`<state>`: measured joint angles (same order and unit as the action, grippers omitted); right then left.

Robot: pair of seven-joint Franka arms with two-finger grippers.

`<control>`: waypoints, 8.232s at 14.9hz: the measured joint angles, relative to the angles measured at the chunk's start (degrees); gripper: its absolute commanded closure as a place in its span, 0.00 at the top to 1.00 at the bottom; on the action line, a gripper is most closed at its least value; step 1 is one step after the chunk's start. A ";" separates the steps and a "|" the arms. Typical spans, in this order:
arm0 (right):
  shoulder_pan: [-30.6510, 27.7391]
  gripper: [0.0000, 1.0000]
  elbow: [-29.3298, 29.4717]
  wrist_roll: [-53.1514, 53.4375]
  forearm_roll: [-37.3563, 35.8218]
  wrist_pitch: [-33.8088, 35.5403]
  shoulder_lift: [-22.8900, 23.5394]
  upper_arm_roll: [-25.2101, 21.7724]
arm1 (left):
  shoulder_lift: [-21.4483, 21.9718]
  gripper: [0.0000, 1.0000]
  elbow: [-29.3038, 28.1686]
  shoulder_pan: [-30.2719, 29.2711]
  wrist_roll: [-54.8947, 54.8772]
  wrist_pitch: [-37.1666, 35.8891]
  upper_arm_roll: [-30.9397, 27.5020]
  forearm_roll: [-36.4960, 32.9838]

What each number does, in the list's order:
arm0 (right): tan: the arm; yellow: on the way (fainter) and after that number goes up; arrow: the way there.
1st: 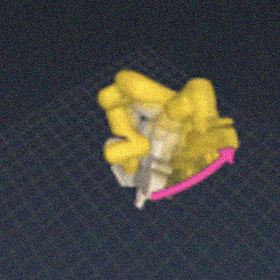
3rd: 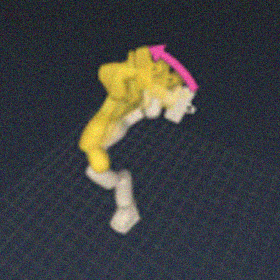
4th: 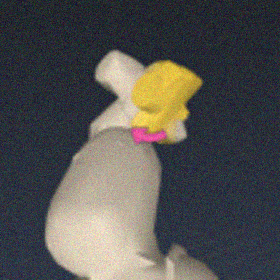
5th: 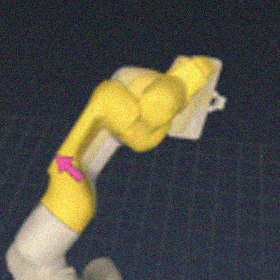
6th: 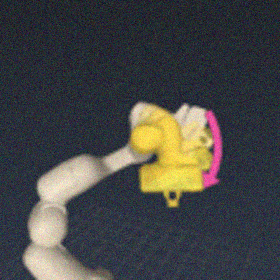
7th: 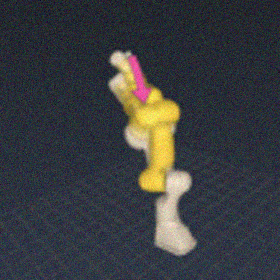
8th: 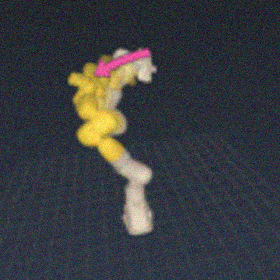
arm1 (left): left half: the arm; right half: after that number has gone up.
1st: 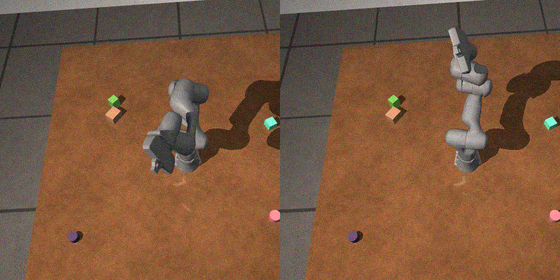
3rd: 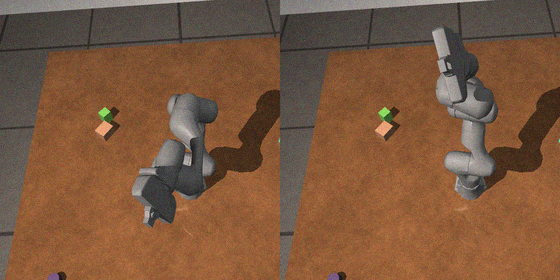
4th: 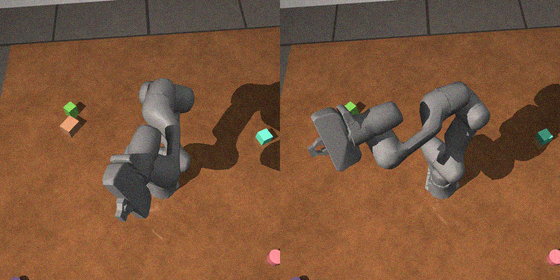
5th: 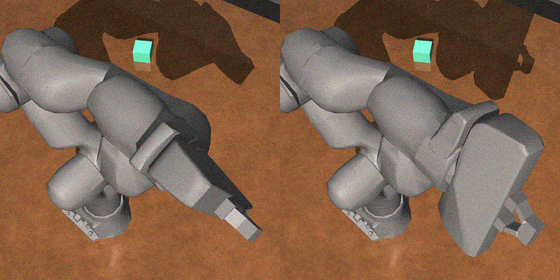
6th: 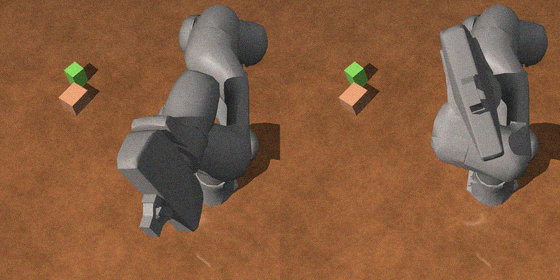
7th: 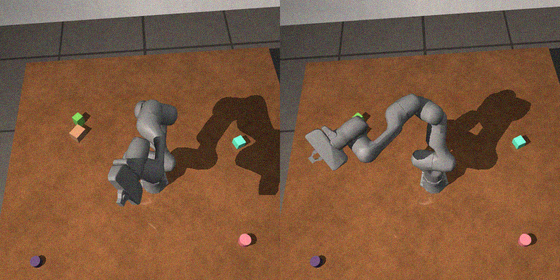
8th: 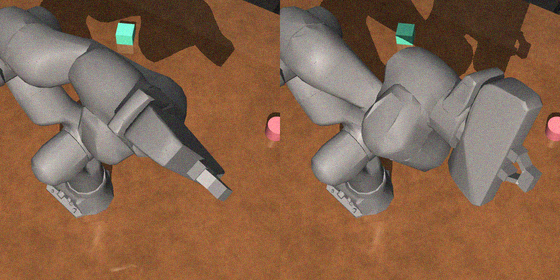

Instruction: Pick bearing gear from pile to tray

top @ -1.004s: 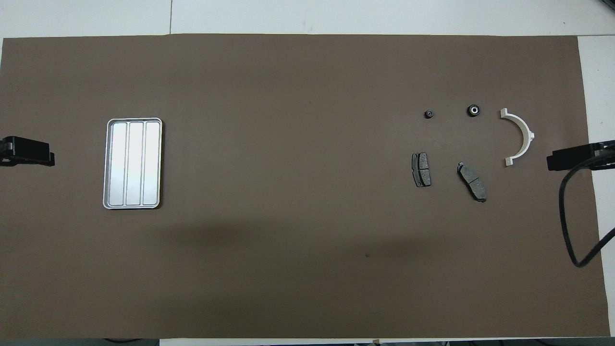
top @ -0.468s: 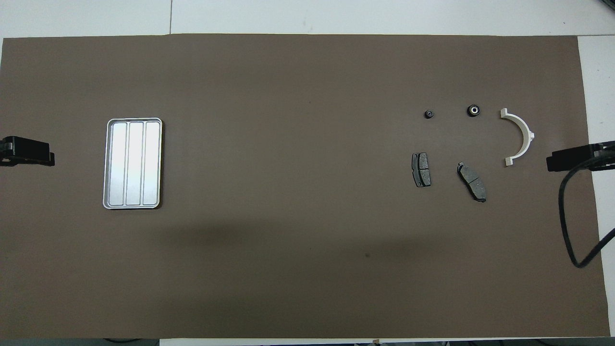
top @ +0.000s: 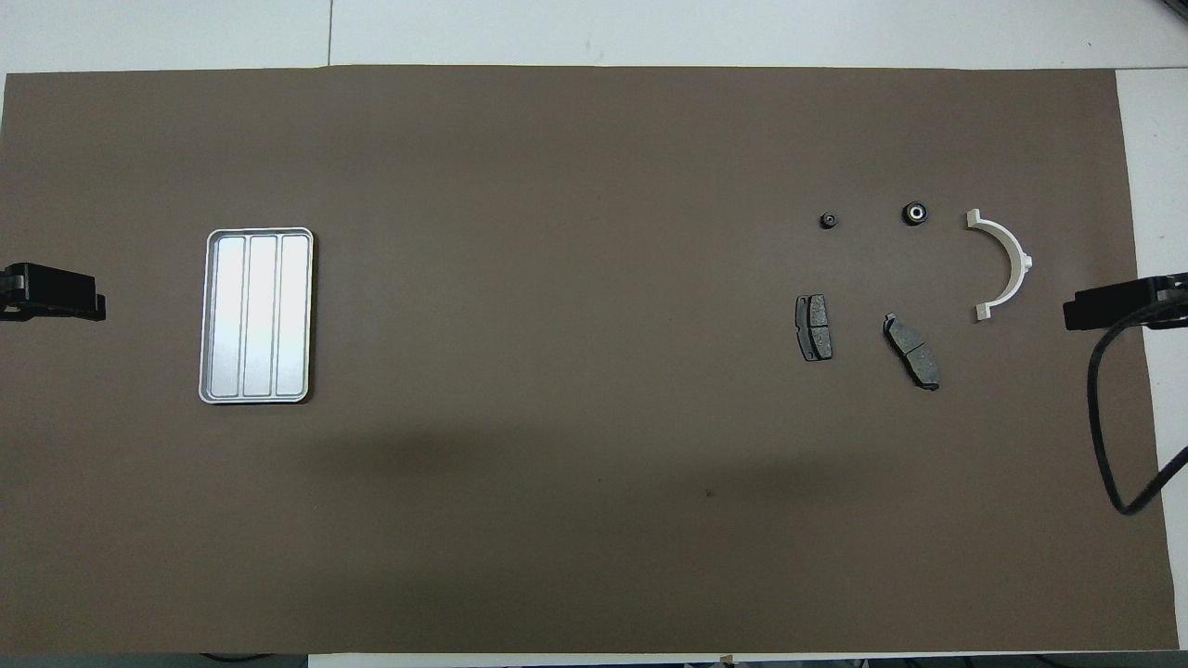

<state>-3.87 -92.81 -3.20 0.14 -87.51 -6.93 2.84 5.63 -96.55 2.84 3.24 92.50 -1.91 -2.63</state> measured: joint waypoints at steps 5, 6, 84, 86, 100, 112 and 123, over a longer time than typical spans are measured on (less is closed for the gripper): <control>0.00 1.00 0.00 -0.03 0.00 0.00 0.00 0.10 | 0.00 1.00 0.00 0.00 0.00 0.00 0.00 0.00; 0.00 1.00 0.00 -0.02 0.00 0.00 0.00 0.13 | 0.00 1.00 0.00 0.00 0.00 0.00 0.00 0.00; -2.71 0.77 1.27 22.75 -2.99 -43.78 42.17 0.40 | 0.00 1.00 0.00 0.00 0.00 0.00 0.00 0.00; -2.73 0.70 1.37 22.76 -3.00 -43.74 42.18 0.40 | 0.00 1.00 0.00 0.00 0.00 0.00 0.00 0.00; -2.87 0.00 2.87 22.61 -3.05 -42.47 42.40 0.33 | 0.08 1.00 0.00 0.02 0.00 -0.36 0.07 0.00; -1.46 0.00 6.26 19.02 -4.54 -32.67 39.34 0.85 | 2.77 1.00 -0.09 -0.94 8.56 -11.60 -2.06 0.00; 2.20 0.00 7.21 11.14 -4.69 -11.75 22.31 1.13 | 4.58 1.00 -2.78 -1.68 9.47 -12.35 -1.91 -0.01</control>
<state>-1.67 -85.60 7.94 -4.55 -99.26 15.38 3.96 10.22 -99.33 1.16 12.71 80.16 -3.81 -2.64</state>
